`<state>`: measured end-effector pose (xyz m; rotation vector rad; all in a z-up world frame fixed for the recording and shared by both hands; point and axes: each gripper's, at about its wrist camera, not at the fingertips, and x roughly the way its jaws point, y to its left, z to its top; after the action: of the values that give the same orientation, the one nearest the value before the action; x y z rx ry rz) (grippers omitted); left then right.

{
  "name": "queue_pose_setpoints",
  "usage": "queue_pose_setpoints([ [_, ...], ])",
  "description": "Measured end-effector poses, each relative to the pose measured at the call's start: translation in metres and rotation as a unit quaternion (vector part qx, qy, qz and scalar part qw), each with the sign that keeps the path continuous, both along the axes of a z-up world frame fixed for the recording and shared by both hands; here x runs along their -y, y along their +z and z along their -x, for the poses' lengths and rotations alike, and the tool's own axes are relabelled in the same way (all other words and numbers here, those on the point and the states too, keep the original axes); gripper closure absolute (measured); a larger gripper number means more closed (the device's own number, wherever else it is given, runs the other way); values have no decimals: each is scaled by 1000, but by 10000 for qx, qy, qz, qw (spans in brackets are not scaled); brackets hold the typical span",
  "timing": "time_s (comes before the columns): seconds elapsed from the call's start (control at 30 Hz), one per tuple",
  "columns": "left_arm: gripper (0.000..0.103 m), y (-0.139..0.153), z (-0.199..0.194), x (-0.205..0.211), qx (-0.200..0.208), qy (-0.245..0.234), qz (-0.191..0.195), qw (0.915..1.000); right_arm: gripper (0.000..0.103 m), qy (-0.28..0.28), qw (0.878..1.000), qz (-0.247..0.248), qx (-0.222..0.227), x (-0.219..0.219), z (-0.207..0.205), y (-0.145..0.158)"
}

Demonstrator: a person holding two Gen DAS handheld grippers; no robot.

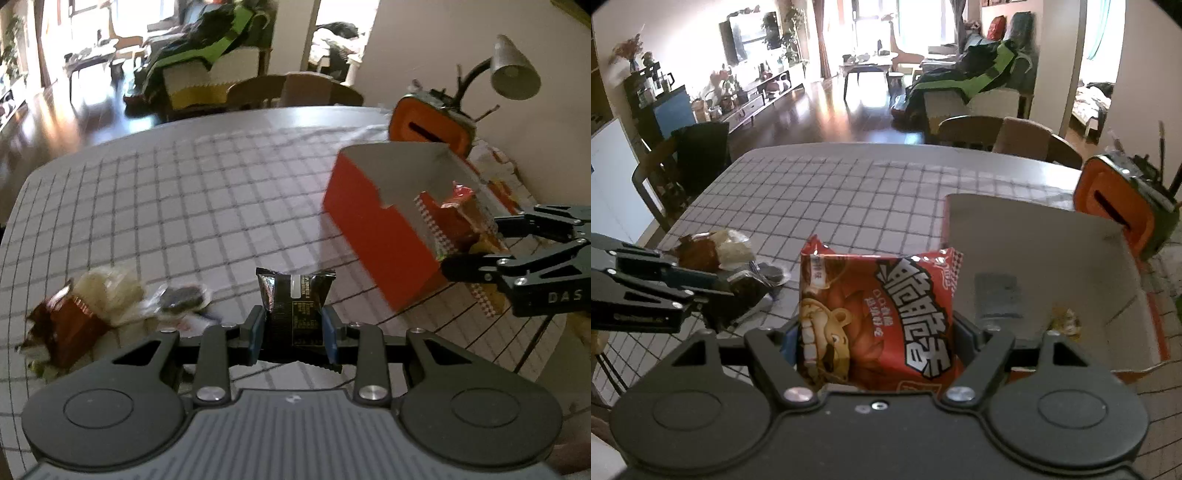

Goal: Organize snacks
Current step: 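Carry the dark candy and red chip bag into the orange box and release both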

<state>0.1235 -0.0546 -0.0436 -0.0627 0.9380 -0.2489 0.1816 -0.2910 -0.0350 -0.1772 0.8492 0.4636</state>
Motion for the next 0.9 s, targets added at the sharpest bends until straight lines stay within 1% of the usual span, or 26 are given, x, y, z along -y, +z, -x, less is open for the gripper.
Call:
queue_pose_setpoints([
  [0.23,71,19,-23,45,223,-111,-75,9997,27,-132,9999,22,91,37,-16,4],
  [0.47,71,28,-51,94,341,-237,-202,9989,27,-310,9994,31,165,75,-35,3],
  [0.67,71,23,-78,137,348,-382,-363,9980,27,-481,9984,280,75,108,-57,-8],
  [0.73,71,18,-86,148,297,-441,-337,9980,27,-623,9973,377,32,120,-66,-15],
  [0.8,71,12,-94,160,255,-479,-389,9978,27,-717,9966,401,-31,132,-74,-22],
  [0.9,71,0,-107,178,118,-519,-460,9975,27,-706,9963,461,-180,137,-88,-34],
])
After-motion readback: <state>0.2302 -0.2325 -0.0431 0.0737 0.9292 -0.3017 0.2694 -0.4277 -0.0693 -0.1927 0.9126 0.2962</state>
